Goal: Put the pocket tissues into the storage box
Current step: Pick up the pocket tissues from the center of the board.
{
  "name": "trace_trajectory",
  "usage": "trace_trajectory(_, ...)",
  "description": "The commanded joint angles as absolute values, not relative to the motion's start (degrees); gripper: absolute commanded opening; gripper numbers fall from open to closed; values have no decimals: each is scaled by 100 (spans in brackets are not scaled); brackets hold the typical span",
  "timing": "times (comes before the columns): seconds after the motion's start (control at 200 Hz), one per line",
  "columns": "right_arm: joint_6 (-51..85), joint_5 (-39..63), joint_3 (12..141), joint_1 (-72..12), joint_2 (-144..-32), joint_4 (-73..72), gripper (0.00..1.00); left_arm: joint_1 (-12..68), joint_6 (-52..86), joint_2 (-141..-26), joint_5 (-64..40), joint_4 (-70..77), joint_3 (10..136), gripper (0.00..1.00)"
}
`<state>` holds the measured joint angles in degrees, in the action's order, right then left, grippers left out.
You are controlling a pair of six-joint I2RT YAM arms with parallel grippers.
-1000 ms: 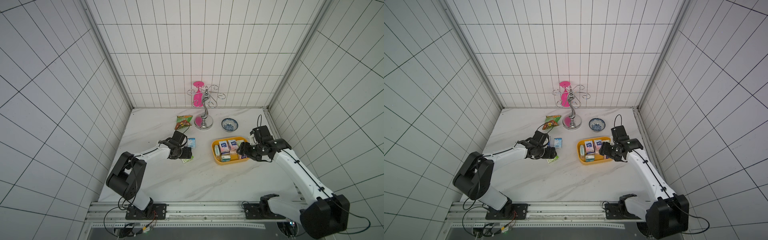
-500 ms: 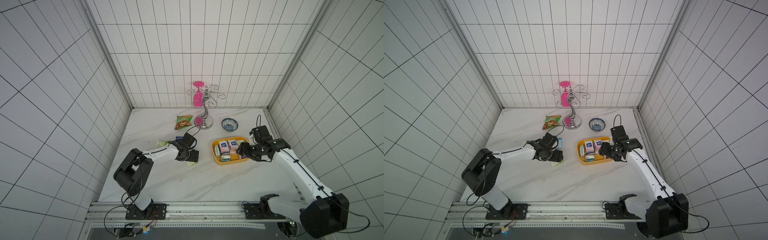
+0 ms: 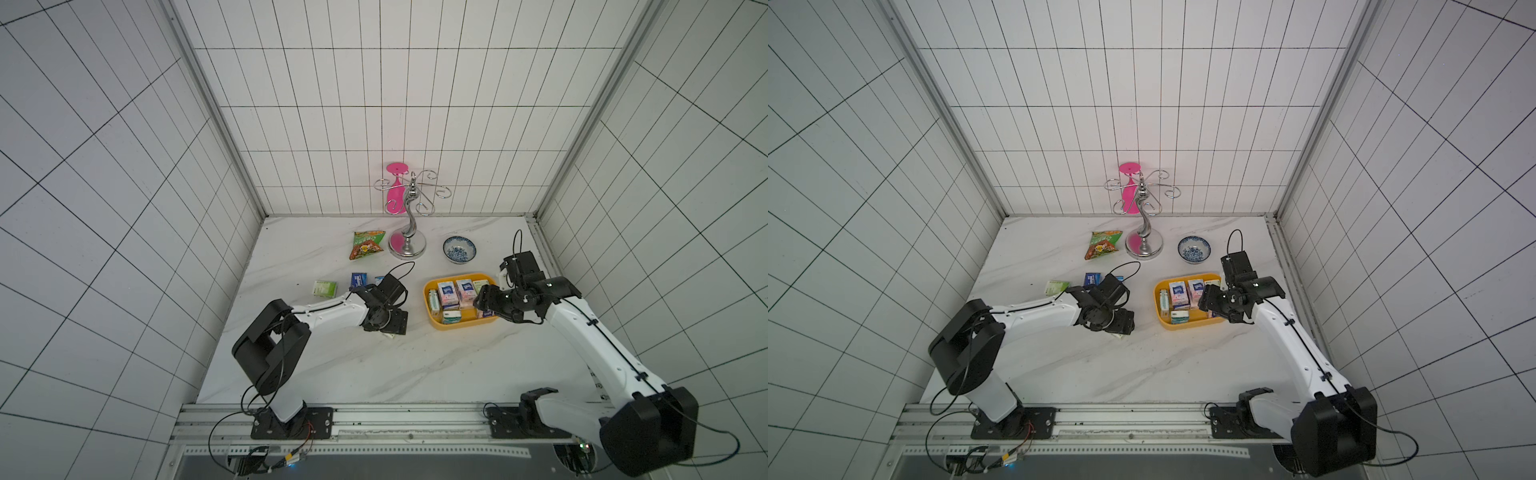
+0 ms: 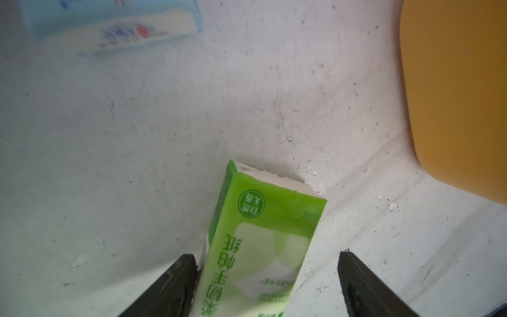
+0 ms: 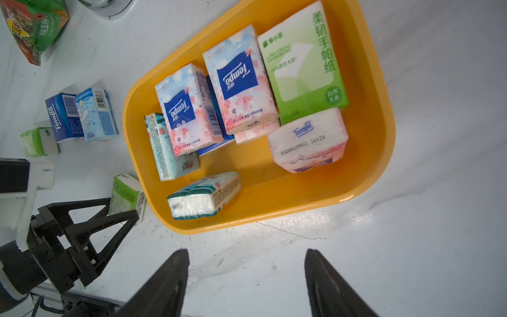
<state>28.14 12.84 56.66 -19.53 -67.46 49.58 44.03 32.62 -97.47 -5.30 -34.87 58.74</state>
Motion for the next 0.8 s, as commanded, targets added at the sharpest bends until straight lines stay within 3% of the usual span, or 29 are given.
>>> trace_trajectory(0.0,2837,1214,5620,-2002,-6674,5073,71,4495,3226,-10073,-111,-3827,6317,82)
trace_trajectory(0.105,2830,1200,5599,-1999,-6615,5095,71,4539,3049,-10301,328,-4168,6632,72)
trace_trajectory(0.245,2795,1101,5576,-1996,-6579,5098,71,4570,2868,-10391,492,-4279,6720,66)
trace_trajectory(0.535,2611,968,5632,-1939,-6723,5127,71,4702,2733,-10866,695,-4560,7023,64)
trace_trajectory(0.695,2464,1078,5662,-1421,-6766,5178,71,4702,2812,-10855,607,-4562,7027,46)
trace_trajectory(0.795,2221,1415,5621,-963,-6835,5086,71,4702,2879,-10733,549,-4601,7061,46)
